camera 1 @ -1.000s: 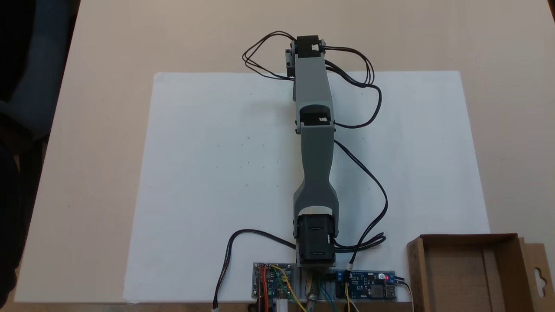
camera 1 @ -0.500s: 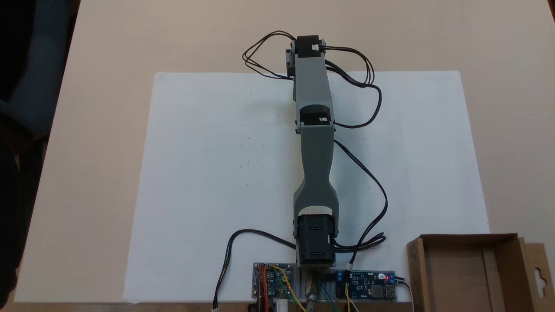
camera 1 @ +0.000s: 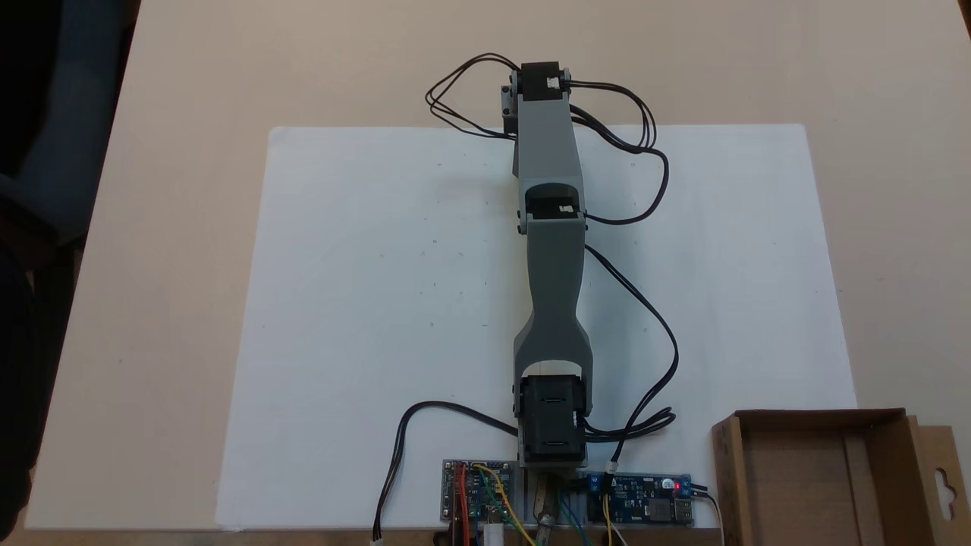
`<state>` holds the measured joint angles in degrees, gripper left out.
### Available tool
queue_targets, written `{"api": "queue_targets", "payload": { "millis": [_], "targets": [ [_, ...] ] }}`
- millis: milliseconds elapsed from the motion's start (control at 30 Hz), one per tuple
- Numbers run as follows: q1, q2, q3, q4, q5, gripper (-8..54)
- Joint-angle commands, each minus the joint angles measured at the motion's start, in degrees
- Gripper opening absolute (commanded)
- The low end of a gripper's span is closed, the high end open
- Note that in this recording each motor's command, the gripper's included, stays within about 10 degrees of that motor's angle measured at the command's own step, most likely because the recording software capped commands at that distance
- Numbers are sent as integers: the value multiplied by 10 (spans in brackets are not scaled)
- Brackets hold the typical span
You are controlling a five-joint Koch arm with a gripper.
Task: Grasp a green dice and put it in the bin.
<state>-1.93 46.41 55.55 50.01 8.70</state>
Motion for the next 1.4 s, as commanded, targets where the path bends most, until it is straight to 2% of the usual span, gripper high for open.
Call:
{"api": "queue_targets", "payload": {
  "millis": [0,33,267,567,800,1100,1367],
  "targets": [
    [0,12,4,1,31,146],
    [1,12,4,1,31,117],
    [24,38,14,1,31,117],
    [246,263,40,2,31,117],
    [441,353,40,31,18,117],
    [701,403,40,77,-62,117],
    [905,402,40,76,-147,117]
  ]
}}
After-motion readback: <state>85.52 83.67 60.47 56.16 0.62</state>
